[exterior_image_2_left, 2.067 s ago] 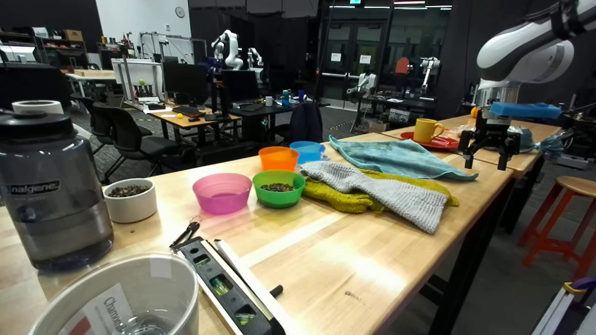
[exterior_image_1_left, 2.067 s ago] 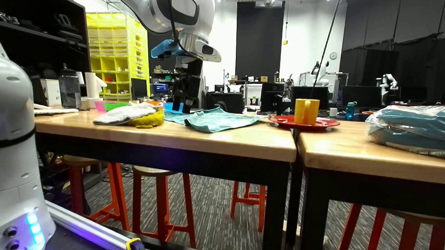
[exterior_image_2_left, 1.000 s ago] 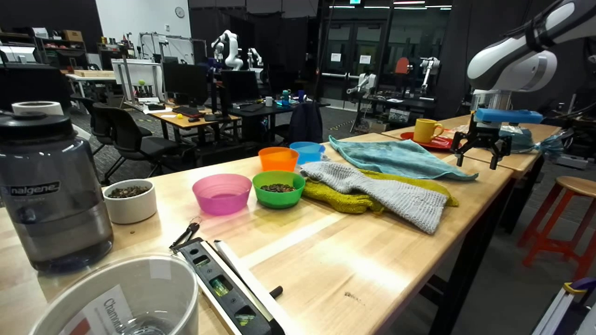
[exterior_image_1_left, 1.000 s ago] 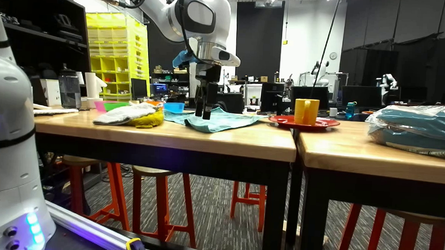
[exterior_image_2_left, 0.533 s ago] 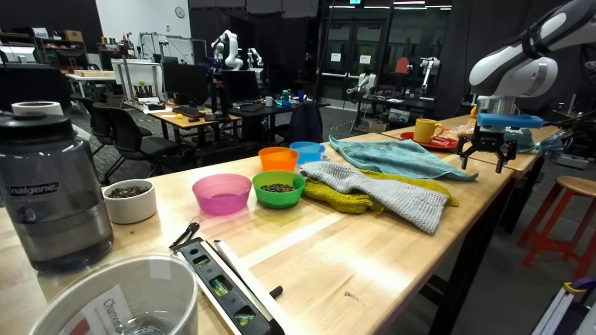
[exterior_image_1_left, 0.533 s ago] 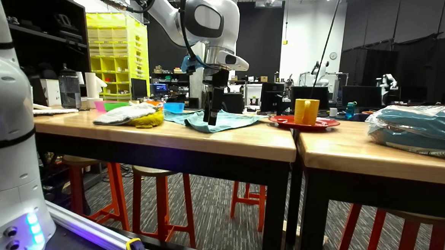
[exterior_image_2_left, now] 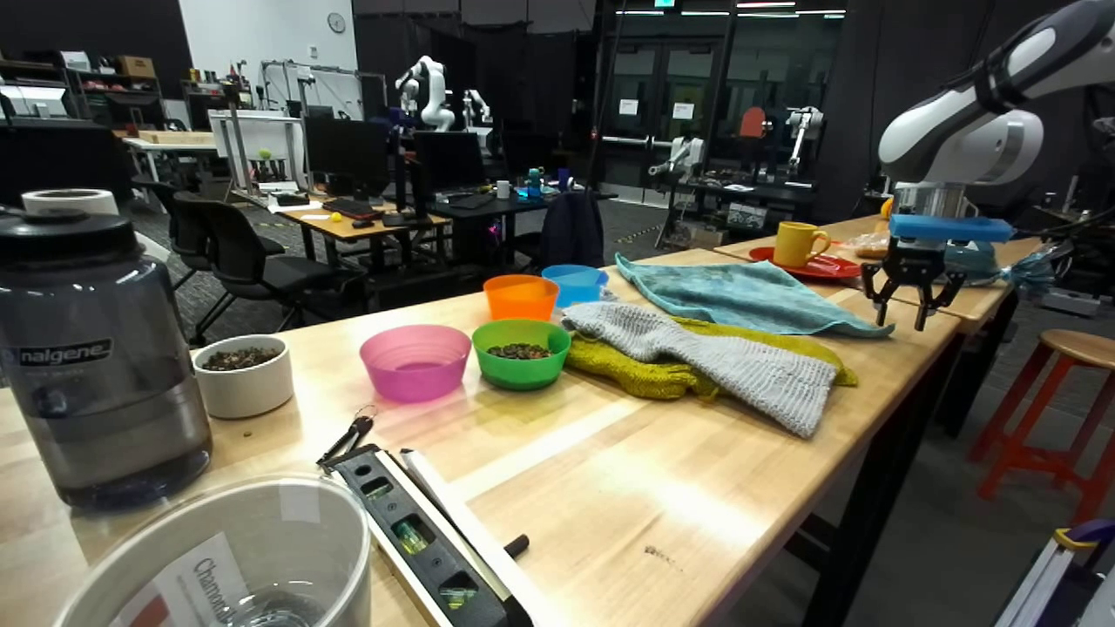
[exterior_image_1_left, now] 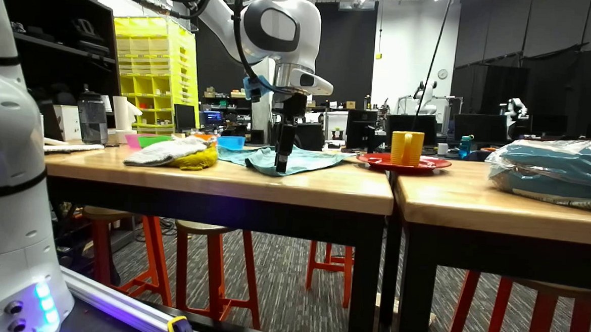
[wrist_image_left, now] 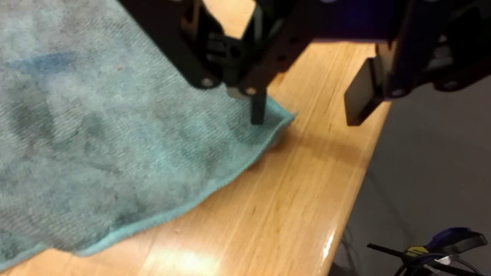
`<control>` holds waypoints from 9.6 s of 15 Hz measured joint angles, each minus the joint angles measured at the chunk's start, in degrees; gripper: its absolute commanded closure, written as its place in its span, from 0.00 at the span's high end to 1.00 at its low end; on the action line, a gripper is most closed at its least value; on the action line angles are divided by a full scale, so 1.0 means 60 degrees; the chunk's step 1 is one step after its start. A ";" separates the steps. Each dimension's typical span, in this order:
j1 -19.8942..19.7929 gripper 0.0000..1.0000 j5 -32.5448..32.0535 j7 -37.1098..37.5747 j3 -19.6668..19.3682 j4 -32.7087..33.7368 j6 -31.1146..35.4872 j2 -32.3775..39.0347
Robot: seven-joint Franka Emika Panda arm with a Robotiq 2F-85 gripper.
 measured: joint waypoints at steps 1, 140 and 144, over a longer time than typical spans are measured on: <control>-0.0006 0.17 0.0000 0.0095 -0.0004 0.0000 -0.0024 0.0004; 0.4090 0.78 -0.2455 0.2910 0.3391 0.8218 -0.1215 0.3231; 0.4027 1.00 -0.2444 0.2686 0.3114 0.8267 -0.1778 0.3087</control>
